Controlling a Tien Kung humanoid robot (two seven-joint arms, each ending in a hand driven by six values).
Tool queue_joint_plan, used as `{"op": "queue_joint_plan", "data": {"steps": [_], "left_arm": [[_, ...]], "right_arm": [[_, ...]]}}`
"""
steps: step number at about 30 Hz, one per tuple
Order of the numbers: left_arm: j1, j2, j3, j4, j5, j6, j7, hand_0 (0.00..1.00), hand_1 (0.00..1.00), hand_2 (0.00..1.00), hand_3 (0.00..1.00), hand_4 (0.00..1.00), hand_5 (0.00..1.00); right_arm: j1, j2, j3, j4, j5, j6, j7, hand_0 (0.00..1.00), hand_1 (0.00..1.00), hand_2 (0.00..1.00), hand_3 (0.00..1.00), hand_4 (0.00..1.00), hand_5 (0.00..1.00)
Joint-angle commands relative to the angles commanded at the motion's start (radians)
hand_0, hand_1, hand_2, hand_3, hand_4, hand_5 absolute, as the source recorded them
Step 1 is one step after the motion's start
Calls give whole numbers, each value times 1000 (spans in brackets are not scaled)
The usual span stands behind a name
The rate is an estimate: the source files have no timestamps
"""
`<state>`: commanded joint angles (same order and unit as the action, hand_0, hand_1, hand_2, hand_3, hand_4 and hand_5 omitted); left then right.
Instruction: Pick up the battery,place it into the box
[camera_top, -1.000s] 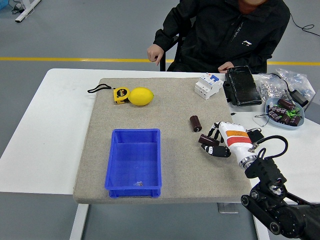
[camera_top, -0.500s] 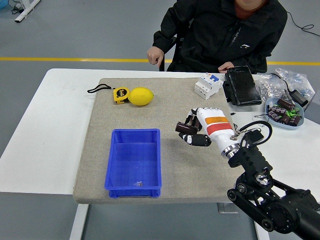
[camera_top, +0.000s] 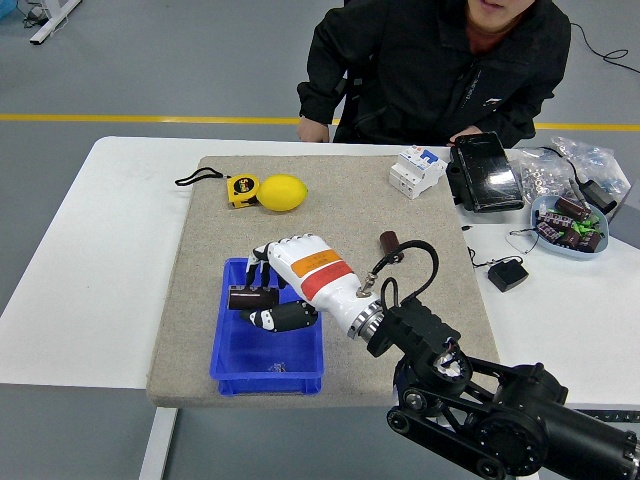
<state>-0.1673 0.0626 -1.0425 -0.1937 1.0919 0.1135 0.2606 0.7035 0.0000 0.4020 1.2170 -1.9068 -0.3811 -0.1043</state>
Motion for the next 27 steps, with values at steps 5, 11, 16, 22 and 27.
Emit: {"op": "queue_joint_plan", "data": {"steps": [5, 11, 16, 22, 27], "left_arm": [[-2, 3, 2, 0, -5, 1, -1, 721, 686, 667, 585, 632, 544], [-4, 5, 0, -1, 4, -1, 2, 721, 685, 668, 585, 631, 543], [-9, 4, 0, -1, 3, 0, 0, 721, 685, 668, 585, 631, 543], [-15, 3, 9, 1, -14, 3, -4, 722, 686, 668, 585, 631, 542], [-18, 4, 15, 1, -23, 4, -6, 722, 686, 667, 585, 632, 542]], "right_arm": [[11, 0, 4, -22, 16, 44, 13, 396, 487, 522, 641, 828, 242], [21, 0, 7, -42, 47, 76, 35, 424, 512, 560, 678, 820, 243], [28, 0, 24, -44, 41, 69, 45, 424, 512, 560, 678, 820, 243], [51, -12, 92, -73, 13, 74, 61, 428, 519, 571, 676, 821, 246], [106, -54, 115, -173, -66, 141, 41, 460, 567, 605, 687, 856, 273]]}}
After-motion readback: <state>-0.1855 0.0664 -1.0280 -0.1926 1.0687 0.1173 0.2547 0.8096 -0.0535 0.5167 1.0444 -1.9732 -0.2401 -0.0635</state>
